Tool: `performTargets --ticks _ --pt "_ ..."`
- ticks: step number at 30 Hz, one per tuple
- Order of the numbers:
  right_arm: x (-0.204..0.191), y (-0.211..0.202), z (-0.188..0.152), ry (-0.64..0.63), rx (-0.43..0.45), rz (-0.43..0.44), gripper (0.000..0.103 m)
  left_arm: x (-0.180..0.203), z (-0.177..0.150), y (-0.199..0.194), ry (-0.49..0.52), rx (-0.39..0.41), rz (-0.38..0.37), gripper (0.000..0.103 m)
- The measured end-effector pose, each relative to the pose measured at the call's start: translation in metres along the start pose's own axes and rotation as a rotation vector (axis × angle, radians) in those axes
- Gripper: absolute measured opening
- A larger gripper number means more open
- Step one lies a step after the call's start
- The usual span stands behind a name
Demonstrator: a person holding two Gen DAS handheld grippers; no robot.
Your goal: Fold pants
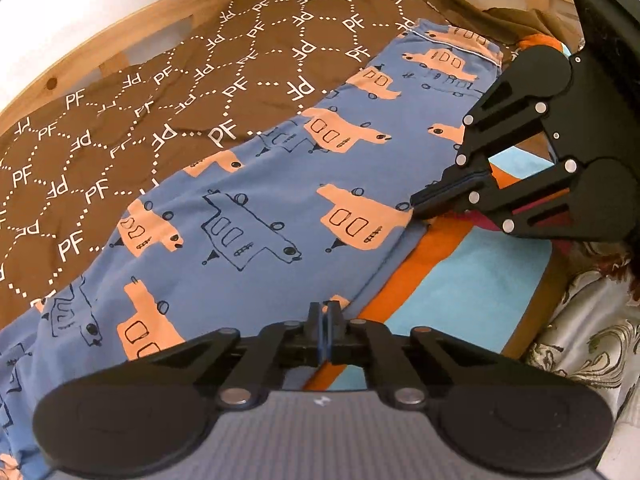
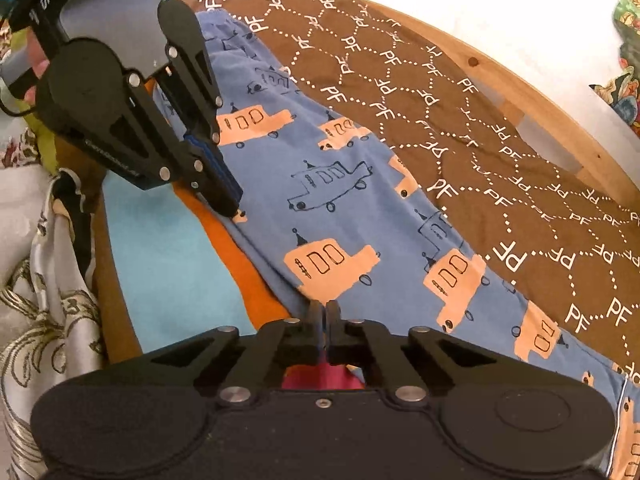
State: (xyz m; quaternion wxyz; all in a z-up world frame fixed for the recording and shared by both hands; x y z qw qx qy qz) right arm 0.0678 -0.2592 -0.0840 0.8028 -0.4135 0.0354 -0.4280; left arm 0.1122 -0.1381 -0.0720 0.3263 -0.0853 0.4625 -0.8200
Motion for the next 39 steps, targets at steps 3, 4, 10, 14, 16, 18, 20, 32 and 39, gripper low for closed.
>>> performTargets --ticks 3,4,10,14,16,18,20,32,39 --pt "0.002 -0.003 0.001 0.015 0.002 0.008 0.0 0.0 0.0 -0.003 -0.008 0.004 -0.011 0.0" --pt "0.002 -0.004 0.001 0.018 -0.001 0.011 0.0 0.001 -0.001 -0.004 -0.011 0.004 -0.019 0.0" --pt "-0.003 -0.005 -0.004 0.004 -0.034 0.037 0.0 0.003 -0.007 -0.006 0.006 -0.01 -0.024 0.0" --pt "-0.002 -0.007 -0.004 -0.002 -0.015 0.038 0.019 -0.003 -0.006 -0.009 -0.033 0.002 -0.056 0.007" --pt "0.012 -0.014 0.003 0.059 0.033 0.027 0.05 -0.014 -0.001 -0.018 -0.07 0.046 -0.048 0.028" --pt "0.031 -0.012 0.013 0.122 0.068 -0.024 0.065 -0.031 0.01 -0.024 -0.102 0.099 0.007 0.039" --pt "0.051 0.0 0.025 0.157 0.081 -0.086 0.064 -0.053 0.023 -0.019 -0.155 0.127 0.068 0.04" --pt "0.116 0.082 0.004 0.469 -0.015 -0.211 0.066 -0.155 -0.004 0.035 -0.593 0.017 0.275 0.04" --pt "0.163 0.023 -0.046 0.577 -0.094 -0.435 0.062 -0.146 -0.032 -0.003 -0.544 -0.02 0.364 0.044"
Point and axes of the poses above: each gripper's, at about its wrist camera, not at the fingertips, and y roughly the way its jaws point, x to its right, z to its top, the point moved 8 cm from there along y, roughly the way its jaws point, and after that the axes turned 1 degree about -y, right-handed, at the moved point
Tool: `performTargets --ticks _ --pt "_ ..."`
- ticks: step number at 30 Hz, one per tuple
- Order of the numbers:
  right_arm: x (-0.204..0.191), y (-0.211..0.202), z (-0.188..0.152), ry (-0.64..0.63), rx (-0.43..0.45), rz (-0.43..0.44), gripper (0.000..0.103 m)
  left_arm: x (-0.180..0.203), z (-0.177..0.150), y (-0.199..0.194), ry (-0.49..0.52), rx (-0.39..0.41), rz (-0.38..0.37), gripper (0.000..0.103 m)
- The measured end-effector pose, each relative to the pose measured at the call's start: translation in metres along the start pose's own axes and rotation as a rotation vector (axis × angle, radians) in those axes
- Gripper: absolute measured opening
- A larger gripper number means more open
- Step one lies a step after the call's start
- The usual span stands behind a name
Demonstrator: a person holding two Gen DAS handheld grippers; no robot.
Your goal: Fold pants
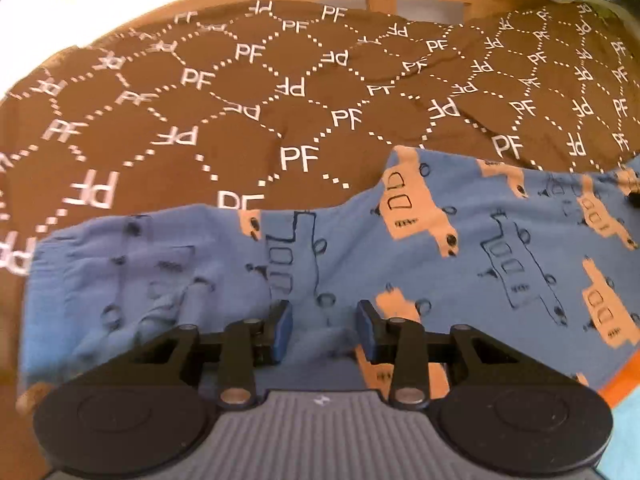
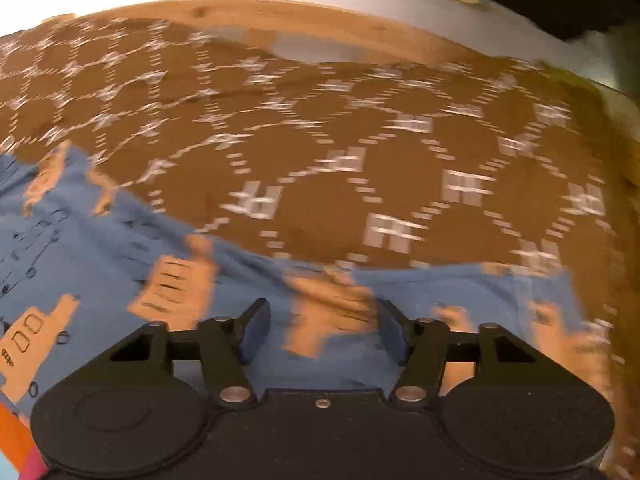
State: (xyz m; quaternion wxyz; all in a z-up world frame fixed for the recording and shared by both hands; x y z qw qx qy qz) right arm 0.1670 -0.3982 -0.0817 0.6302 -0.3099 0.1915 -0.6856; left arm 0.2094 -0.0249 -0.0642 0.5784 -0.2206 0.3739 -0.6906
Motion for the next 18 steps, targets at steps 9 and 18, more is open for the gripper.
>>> performTargets --ticks 9,18 --pt "-0.005 -0.032 -0.045 -0.005 -0.101 0.049 0.078 0.061 -0.032 -0.016 0.148 -0.016 -0.113 0.065" --pt "0.089 -0.073 -0.065 0.379 -0.07 -0.133 0.072 0.081 0.0 -0.028 0.226 -0.026 -0.151 0.074"
Point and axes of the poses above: each gripper's, at about its wrist camera, not at the fingertips, and y roughly the way its jaws point, x to its right, z to its top, the point moved 8 cm from there along y, roughly the way its jaws point, and after that the axes turned 1 degree about -y, right-handed, at the moved point
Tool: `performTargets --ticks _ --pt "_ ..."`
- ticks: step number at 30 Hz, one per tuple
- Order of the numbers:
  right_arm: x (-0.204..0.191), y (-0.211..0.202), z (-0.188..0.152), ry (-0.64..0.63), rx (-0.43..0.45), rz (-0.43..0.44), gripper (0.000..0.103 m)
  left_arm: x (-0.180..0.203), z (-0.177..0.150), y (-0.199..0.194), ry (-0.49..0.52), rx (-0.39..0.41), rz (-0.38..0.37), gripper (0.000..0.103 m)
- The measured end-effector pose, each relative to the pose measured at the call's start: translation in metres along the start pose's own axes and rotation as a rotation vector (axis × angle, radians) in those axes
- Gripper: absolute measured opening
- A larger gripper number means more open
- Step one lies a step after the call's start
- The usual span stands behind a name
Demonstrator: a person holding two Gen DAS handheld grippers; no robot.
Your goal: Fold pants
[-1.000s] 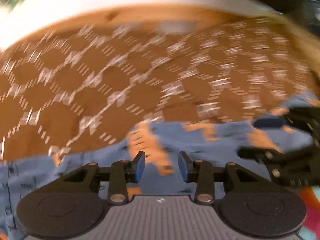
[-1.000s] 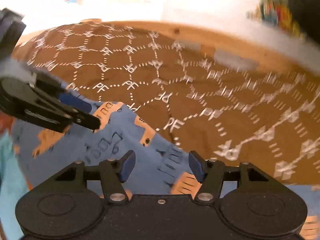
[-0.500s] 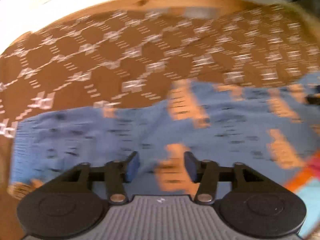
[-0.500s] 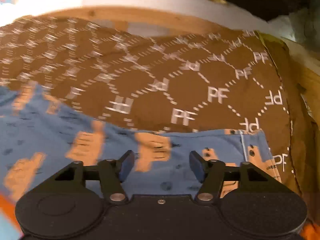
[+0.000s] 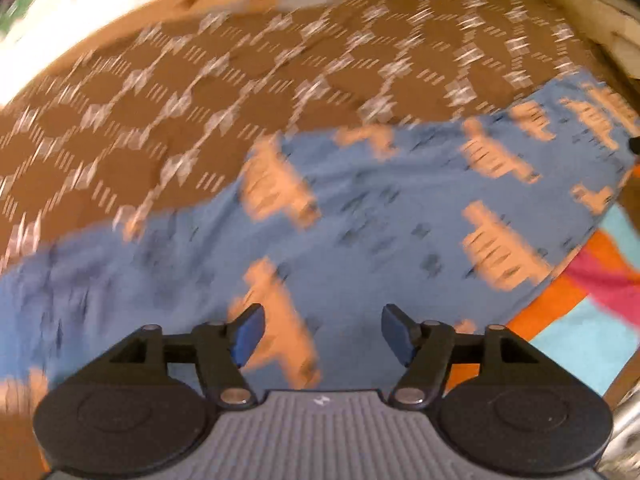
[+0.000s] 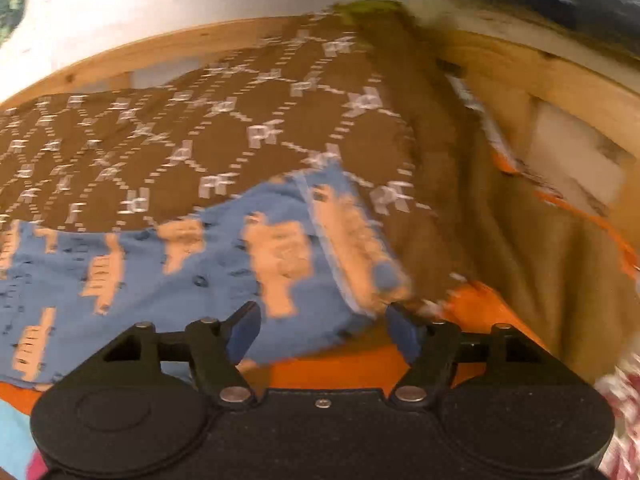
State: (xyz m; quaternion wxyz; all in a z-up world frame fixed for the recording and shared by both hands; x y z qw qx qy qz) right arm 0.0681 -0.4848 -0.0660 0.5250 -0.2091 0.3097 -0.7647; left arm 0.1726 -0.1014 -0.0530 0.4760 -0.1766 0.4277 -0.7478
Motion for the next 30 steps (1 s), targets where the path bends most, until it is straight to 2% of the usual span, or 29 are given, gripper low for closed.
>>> performTargets --ticks 2,7,12,15,21,25,27,30 --pt "0.006 -0.002 0.006 0.06 0.02 0.025 0.072 0.019 0.027 -0.002 0.054 0.046 -0.024 0.08" --pt "0.014 0.007 0.004 0.138 0.032 0.039 0.068 0.074 0.102 0.0 0.158 0.124 -0.119 0.08" --pt "0.035 0.008 0.004 0.25 0.073 0.043 0.053 0.127 0.172 0.014 0.192 0.171 -0.212 0.082" --pt "0.039 0.008 0.003 0.267 0.096 0.052 0.052 0.164 0.202 0.033 0.233 0.18 -0.226 0.083" --pt "0.039 0.011 0.004 0.266 0.125 0.089 0.052 0.226 0.22 0.075 0.269 0.178 -0.288 0.083" --pt "0.037 0.016 0.005 0.236 0.122 0.085 0.048 0.252 0.213 0.104 0.311 0.144 -0.276 0.083" --pt "0.037 0.018 0.005 0.225 0.12 0.068 0.038 0.258 0.21 0.117 0.332 0.123 -0.235 0.085" --pt "0.042 0.018 0.004 0.243 0.12 0.059 0.026 0.263 0.209 0.122 0.34 0.135 -0.225 0.089"
Point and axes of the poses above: each gripper's, at about its wrist camera, not at the fingertips, and y roughly the way its jaws point, x to its right, z to its top, the point moved 8 cm from there along y, roughly the way its jaws point, and after that the axes turned 1 degree about -y, right-handed, at the moved point
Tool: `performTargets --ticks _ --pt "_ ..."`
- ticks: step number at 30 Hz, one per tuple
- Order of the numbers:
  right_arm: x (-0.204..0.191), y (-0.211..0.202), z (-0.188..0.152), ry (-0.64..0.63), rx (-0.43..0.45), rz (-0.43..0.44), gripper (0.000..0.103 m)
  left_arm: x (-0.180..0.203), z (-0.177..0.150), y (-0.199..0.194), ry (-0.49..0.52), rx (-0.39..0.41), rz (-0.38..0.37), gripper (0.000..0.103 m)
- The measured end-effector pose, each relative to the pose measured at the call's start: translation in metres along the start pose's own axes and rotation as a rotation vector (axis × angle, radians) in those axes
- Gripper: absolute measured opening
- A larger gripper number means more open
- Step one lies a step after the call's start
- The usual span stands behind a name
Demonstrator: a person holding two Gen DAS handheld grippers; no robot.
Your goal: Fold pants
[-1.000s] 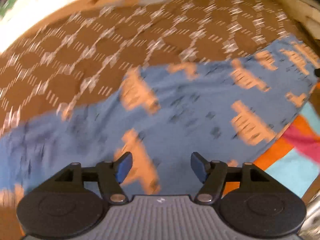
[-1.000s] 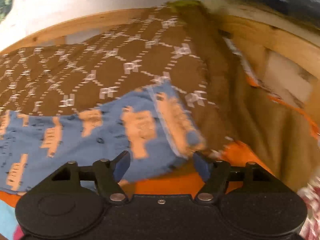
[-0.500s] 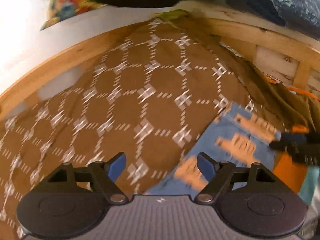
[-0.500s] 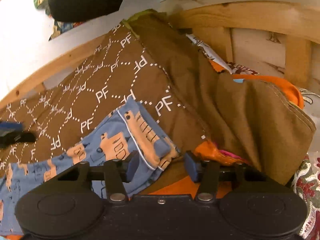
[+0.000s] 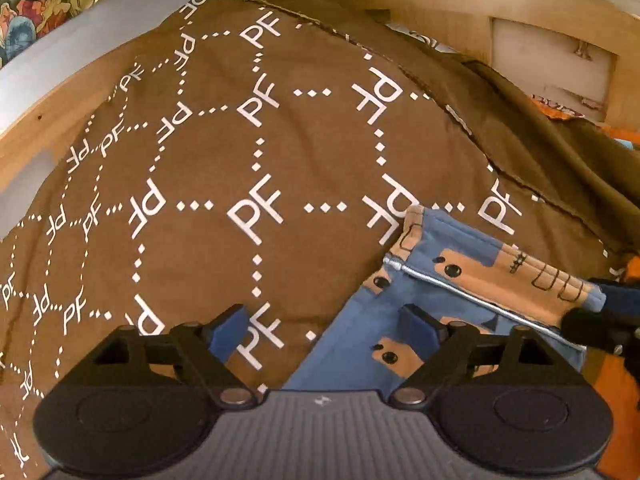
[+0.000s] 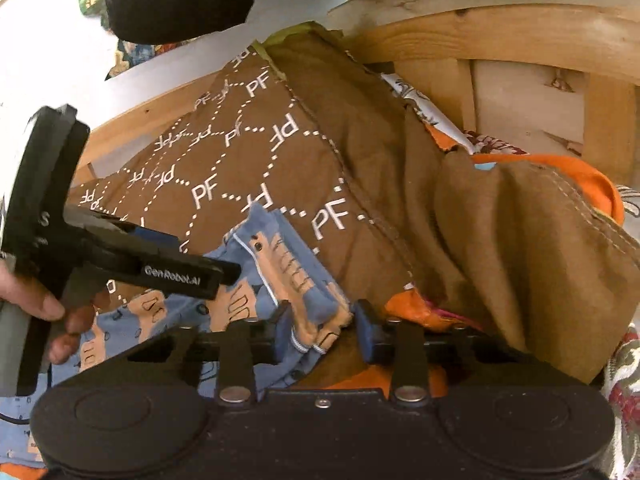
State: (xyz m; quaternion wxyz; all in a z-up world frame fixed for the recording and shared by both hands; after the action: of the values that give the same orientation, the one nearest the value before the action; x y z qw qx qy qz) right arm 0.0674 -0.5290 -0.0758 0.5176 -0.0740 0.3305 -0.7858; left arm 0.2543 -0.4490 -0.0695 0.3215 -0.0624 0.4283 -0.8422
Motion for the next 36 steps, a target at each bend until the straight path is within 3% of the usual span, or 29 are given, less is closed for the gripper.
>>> performTargets --ticks 4,7,12,16,18,21,24,28,29,32,36 --pt "-0.005 -0.004 0.001 -0.033 0.013 0.003 0.019 -0.01 0.003 -0.008 -0.058 -0.016 -0.022 0.087" --pt "-0.019 -0.011 0.003 -0.13 0.05 -0.004 0.017 -0.022 0.007 -0.026 -0.163 -0.005 -0.065 0.087" --pt "-0.055 -0.029 0.0 -0.347 0.134 0.012 0.016 -0.031 0.021 -0.043 -0.358 -0.072 -0.25 0.083" --pt "-0.085 -0.034 -0.013 -0.529 0.151 0.044 0.016 -0.028 0.026 -0.046 -0.452 -0.158 -0.397 0.083" --pt "-0.098 -0.036 -0.021 -0.609 0.153 0.063 0.016 -0.024 0.023 -0.046 -0.477 -0.189 -0.421 0.083" --pt "-0.113 -0.038 -0.031 -0.698 0.153 0.083 0.016 -0.017 0.015 -0.04 -0.467 -0.224 -0.394 0.082" --pt "-0.12 -0.038 -0.038 -0.746 0.149 0.096 0.016 -0.014 0.005 -0.028 -0.467 -0.267 -0.372 0.073" --pt "-0.125 -0.038 -0.043 -0.78 0.143 0.107 0.016 -0.019 -0.01 -0.016 -0.554 -0.314 -0.387 0.05" --pt "-0.125 -0.037 -0.044 -0.785 0.141 0.11 0.016 -0.02 -0.013 -0.014 -0.575 -0.317 -0.391 0.04" --pt "-0.126 -0.038 -0.045 -0.798 0.143 0.113 0.016 -0.026 -0.018 -0.016 -0.621 -0.306 -0.396 0.027" --pt "-0.132 -0.043 -0.048 -0.835 0.169 0.126 0.016 -0.035 -0.02 -0.029 -0.655 -0.275 -0.41 0.016"
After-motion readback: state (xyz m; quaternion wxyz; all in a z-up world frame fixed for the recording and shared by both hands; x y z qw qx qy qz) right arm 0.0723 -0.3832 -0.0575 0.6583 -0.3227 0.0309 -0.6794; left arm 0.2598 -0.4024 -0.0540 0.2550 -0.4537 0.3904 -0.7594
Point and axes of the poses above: each gripper's, at about its wrist camera, not at the fingertips, and y roughly the way its jaws point, x to its right, z to its top, the point moved 8 cm from there along y, roughly the way its jaws point, and after that the axes turned 1 degree about -y, right-handed, at the moved point
